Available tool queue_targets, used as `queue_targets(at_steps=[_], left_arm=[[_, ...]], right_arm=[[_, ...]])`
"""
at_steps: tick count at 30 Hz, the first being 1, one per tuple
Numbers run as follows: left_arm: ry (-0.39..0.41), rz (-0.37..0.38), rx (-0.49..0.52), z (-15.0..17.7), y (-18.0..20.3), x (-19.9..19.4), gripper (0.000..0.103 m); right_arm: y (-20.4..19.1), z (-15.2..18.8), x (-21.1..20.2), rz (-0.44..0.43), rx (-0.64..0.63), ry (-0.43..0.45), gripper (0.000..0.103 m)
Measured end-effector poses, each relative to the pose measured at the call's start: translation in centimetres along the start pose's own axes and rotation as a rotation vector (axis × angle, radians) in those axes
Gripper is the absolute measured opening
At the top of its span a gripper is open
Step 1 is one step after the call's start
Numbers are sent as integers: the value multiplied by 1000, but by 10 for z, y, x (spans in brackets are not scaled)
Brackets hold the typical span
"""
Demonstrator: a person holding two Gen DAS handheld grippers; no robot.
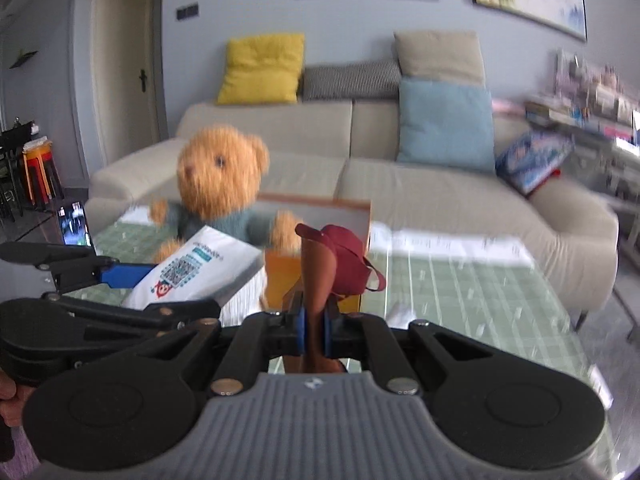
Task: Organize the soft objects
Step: 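Lift the white packet with the left gripper while the right gripper lifts the brown pouch, then open both grippers over the orange box to drop the packet and pouch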
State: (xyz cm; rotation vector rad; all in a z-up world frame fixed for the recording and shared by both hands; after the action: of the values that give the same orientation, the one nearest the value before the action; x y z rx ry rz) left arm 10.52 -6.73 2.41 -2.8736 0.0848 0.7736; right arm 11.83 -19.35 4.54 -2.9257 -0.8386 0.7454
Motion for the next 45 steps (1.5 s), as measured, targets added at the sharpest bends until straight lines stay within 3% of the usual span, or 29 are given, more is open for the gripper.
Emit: queue_targets(at_steps=[10,19,25,29,38,45], left_arm=[[121,27,44,-86,-9,-10,64],[179,27,112,-170,-36,16,64],[16,44,132,-206,-53,77,64],[-145,54,92,-210,-69,132,64],[-520,24,1,-184,-100,246,65],[-642,2,75,-158,-102,286,66]], right_arm=[[7,-92,0,-56,-68,103,6],[22,-168,40,-110,-83,138,6],[43,-206,101,-159,-11,79,6],[64,-205,155,-177,48,-14,6],[99,-153,271,-193,180,-279,6],[101,-121,318,-202,178,-391,8]])
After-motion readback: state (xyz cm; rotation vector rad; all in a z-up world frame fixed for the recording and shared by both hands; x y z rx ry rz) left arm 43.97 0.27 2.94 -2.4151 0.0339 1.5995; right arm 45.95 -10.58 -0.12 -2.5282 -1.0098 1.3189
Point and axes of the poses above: each gripper's, at about its wrist camera, not at the fingertips, and x roughly the way its jaws point, y to its right, z to its underside, the point moved 7 cm from there along x, roughly the way its jaws point, and after that the axes turned 13 degrees about -z, right-handed, at the moved point
